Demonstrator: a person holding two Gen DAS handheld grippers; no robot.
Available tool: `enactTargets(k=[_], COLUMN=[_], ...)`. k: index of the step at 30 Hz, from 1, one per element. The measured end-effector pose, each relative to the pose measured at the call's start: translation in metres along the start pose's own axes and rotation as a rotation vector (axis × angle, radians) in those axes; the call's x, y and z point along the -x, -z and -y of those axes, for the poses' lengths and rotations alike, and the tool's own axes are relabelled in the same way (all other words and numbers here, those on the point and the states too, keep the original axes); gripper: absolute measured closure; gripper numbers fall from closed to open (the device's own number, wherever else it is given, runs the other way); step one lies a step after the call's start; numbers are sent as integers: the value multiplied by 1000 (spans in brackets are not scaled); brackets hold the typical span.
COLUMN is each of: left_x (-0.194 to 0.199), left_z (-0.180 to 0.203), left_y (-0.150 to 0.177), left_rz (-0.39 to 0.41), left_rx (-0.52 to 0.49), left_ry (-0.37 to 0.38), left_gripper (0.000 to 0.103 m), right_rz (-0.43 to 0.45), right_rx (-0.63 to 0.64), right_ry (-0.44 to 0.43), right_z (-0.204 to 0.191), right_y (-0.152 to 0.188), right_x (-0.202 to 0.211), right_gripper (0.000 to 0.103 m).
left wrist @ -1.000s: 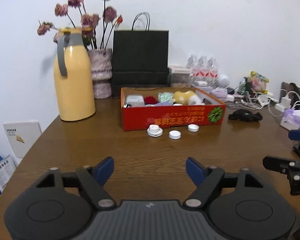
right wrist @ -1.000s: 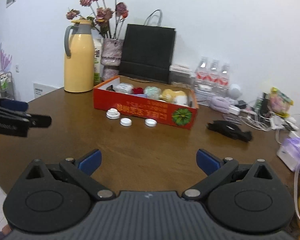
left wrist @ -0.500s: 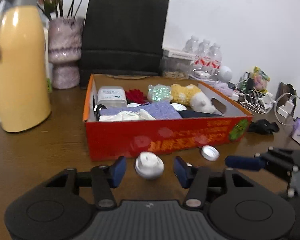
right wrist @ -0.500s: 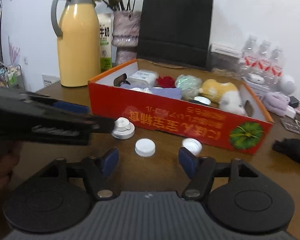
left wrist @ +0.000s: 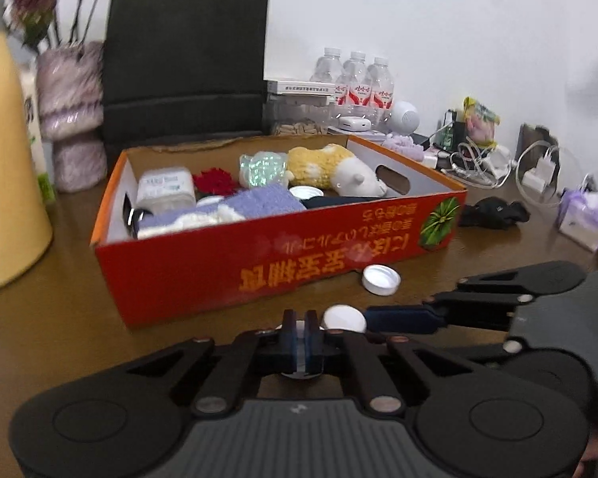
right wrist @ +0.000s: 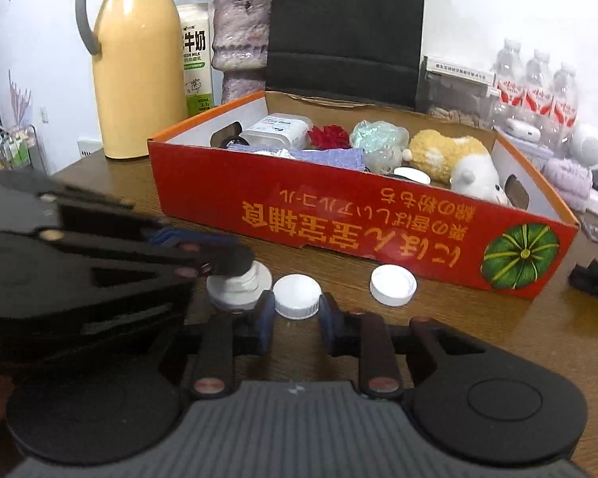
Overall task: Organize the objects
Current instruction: 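Grasp a white lid with the left tool while the right tool grasps another lid, then carry both white lids into the box and open both tools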
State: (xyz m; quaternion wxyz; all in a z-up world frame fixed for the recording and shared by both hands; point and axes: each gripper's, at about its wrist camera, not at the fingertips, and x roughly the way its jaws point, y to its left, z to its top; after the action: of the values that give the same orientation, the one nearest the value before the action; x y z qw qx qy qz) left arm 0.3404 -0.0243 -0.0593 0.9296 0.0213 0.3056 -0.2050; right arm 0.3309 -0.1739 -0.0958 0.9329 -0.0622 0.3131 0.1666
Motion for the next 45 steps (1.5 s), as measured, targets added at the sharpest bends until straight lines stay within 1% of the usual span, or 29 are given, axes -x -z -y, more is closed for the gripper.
enactTargets(k=[2, 3, 4, 5, 6, 7, 8, 9, 11, 13, 14, 15, 16, 18, 19, 20, 21, 24, 25, 26, 28, 30, 32, 34, 37, 41, 45], left_x=[13, 19, 27, 34, 40, 46, 51, 55, 57, 52, 47, 42, 36, 24, 20, 19, 18, 21, 23, 25, 30, 33, 36, 40, 56, 98, 144], left_z=[-4, -5, -6, -7, -8, -10, -12, -14, -16, -11, -8, -5, -4, -4, -5, -5, -5, -6, -7, -6, -6, -6, -8, -12, -9, 4, 13], left_y=[6, 10, 14, 18, 21, 23, 25, 26, 27, 26, 24, 23, 21, 17, 16, 16, 15, 15, 14, 14, 12, 12, 13, 16, 23, 35, 51], left_rz=[-6, -2, 4, 11, 21, 27, 31, 34, 30, 22, 8, -1, -10, -39, -50, -50, -52, -55, -50, -44, -34, -28, -33, -42, -25, 24, 40], left_rx=[39, 45, 54, 63, 67, 69, 73, 79, 95, 70, 53, 40, 32, 27, 33, 24, 16, 42, 42, 39, 39, 34, 46, 66, 52, 22, 76], left_ry=[14, 12, 5, -10, -19, -18, -16, -9, 0, 10, 20, 23, 27, 22, 24, 27, 30, 65, 75, 78, 80, 51, 26, 11, -45, -114, -142], left_gripper=[101, 100, 96, 88, 84, 79, 77, 75, 68, 67, 69, 70, 70, 71, 75, 78, 78, 79, 79, 79, 79, 79, 79, 79, 79, 78, 78], right_rz=[0, 0, 1, 22, 46, 72, 99, 107, 97, 89, 76, 67, 54, 37, 29, 32, 35, 21, 10, 3, 1, -8, -13, -27, -13, 17, 46], right_rx=[-9, -11, -3, 11, 21, 38, 66, 91, 133, 168, 184, 191, 200, 196, 200, 207, 211, 219, 222, 220, 190, 146, 88, 34, 10, 8, -22], right_ry=[46, 73, 88, 87, 75, 58, 37, 20, -8, -28, -35, -33, -29, -72, -86, -106, -117, -143, -141, -141, -157, -132, -74, -36, -4, 24, 21], right_z=[2, 5, 5, 4, 3, 0, -4, -8, -16, -23, -25, -27, -28, -27, -29, -30, -33, -39, -41, -42, -40, -34, -23, -11, -1, 2, 2], right_y=[1, 2, 3, 5, 6, 7, 9, 10, 12, 13, 14, 14, 15, 14, 15, 14, 14, 9, 8, 8, 8, 8, 8, 8, 13, 23, 35], right_x=[2, 4, 8, 17, 26, 35, 46, 51, 54, 52, 49, 46, 43, 39, 38, 37, 36, 25, 21, 17, 16, 16, 17, 21, 36, 74, 128], right_gripper=[74, 64, 55, 54, 49, 42, 39, 34, 34, 36, 36, 42, 43, 44, 45, 45, 45, 47, 56, 62, 63, 63, 63, 63, 63, 63, 63])
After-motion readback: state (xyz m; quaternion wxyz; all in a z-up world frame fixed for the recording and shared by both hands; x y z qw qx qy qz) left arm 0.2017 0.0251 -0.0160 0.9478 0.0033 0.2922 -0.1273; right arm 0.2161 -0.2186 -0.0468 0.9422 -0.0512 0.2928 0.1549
